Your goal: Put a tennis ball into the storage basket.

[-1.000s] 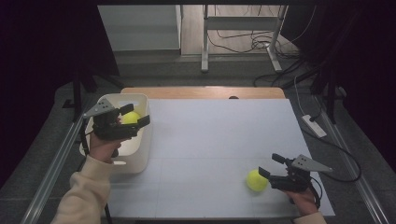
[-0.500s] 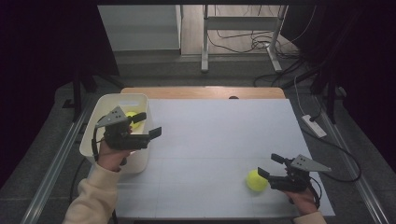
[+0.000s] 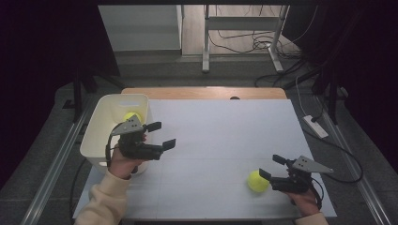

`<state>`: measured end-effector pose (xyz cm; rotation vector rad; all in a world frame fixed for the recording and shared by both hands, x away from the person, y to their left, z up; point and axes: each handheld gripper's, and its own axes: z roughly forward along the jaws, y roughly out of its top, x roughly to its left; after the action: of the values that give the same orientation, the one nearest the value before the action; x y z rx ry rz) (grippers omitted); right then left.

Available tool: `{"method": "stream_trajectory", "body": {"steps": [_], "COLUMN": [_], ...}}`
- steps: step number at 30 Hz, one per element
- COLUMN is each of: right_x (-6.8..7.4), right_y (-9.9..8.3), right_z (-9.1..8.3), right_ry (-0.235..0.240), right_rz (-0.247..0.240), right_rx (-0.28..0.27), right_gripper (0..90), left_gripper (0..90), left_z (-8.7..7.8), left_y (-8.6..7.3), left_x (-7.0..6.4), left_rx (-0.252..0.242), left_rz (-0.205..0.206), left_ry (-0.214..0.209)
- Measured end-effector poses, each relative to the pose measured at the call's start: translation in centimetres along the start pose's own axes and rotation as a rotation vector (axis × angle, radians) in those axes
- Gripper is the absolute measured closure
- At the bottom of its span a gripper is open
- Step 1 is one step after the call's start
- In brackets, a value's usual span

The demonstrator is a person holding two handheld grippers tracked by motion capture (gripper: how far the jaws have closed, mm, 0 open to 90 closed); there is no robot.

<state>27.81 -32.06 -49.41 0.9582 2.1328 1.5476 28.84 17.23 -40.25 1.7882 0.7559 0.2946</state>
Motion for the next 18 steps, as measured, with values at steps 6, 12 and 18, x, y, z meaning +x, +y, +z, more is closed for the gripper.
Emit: {"method": "stream_trajectory", "body": {"steps": [6, 12, 18], "right_x": [0.0, 0.0, -0.1], "right_y": [-0.1, -0.1, 0.0], "right_z": [-0.1, -0.1, 0.0], "right_ry": [-0.002, -0.006, -0.005], "right_rz": [0.001, 0.002, 0.001], "right_rx": [0.002, -0.002, -0.002], "right_gripper": [15.9, 15.9, 15.9], "left_gripper": [13.3, 13.3, 13.2], "left_z": [0.9, 1.7, 2.6], "left_y": [-0.2, -0.3, -0.6], "left_x": [-0.6, -1.3, -1.9], "left_rx": [-0.002, -0.007, 0.001], "left_rz": [-0.001, 0.001, 0.007], "left_ry": [-0.033, -0.05, -0.075]}}
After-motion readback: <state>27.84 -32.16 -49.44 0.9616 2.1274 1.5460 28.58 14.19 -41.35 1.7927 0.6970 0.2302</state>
